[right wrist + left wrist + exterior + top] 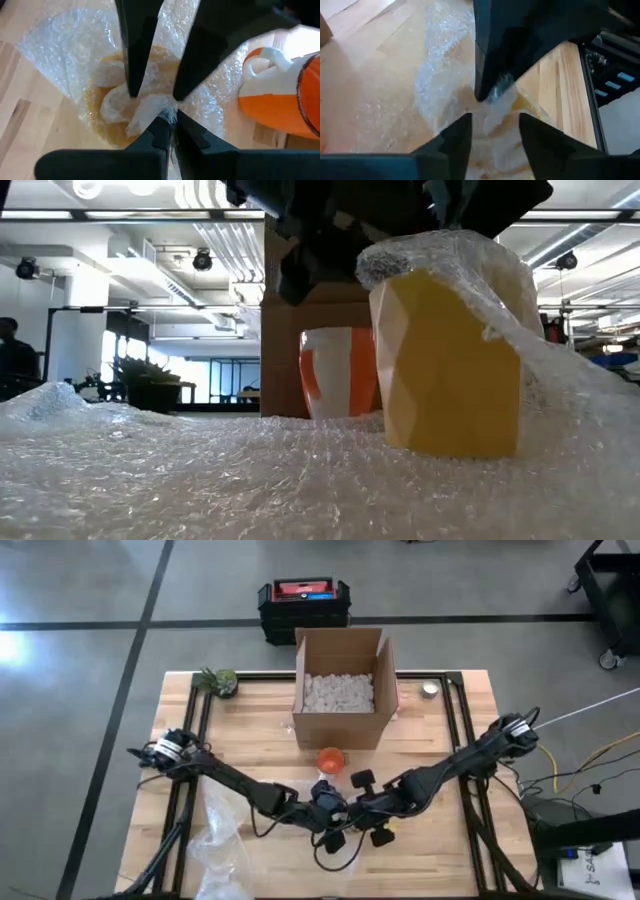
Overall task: Wrap mug
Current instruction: Wrap the yellow mug with the transparent bubble wrap
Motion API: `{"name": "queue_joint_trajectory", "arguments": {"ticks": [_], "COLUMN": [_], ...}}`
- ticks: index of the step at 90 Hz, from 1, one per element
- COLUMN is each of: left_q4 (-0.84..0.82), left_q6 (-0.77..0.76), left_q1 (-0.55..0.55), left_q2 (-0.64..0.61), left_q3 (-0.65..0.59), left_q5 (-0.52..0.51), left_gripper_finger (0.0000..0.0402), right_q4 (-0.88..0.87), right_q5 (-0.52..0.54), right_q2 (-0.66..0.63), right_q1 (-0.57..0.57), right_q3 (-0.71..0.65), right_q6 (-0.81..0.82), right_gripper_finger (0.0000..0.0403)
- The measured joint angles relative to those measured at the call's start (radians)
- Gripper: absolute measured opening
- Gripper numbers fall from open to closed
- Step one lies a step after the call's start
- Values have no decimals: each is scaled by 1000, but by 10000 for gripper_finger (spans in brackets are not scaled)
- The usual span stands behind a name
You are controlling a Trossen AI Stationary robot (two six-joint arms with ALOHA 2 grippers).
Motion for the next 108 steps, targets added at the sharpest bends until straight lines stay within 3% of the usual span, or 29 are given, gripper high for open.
{"name": "queue_joint_trajectory", "arguments": {"ticks": [13,22,28,39,43,81,108], "left_q4": [0,-1,-1,0,-1,-32,-40], "left_q6": [17,25,37,44,44,32,32], "left_q1": [11,16,17,16,15,17,16], "left_q2": [14,15,15,15,15,14,15], "left_q3": [0,0,0,0,0,1,0], "left_q5": [-9,-19,-21,-18,-17,-21,-18], "left_gripper_finger": [210,197,160,39,18,1,0], "right_q4": [31,43,44,45,43,-186,-243], "right_q5": [0,0,0,4,6,-3,8], "right_q2": [0,0,0,0,0,-76,-115], "right_q1": [0,0,0,-1,-1,2,2], "right_q3": [0,0,0,0,0,65,63], "right_q6": [0,4,9,11,11,79,115], "right_gripper_finger": [0,0,0,0,0,7,70]}}
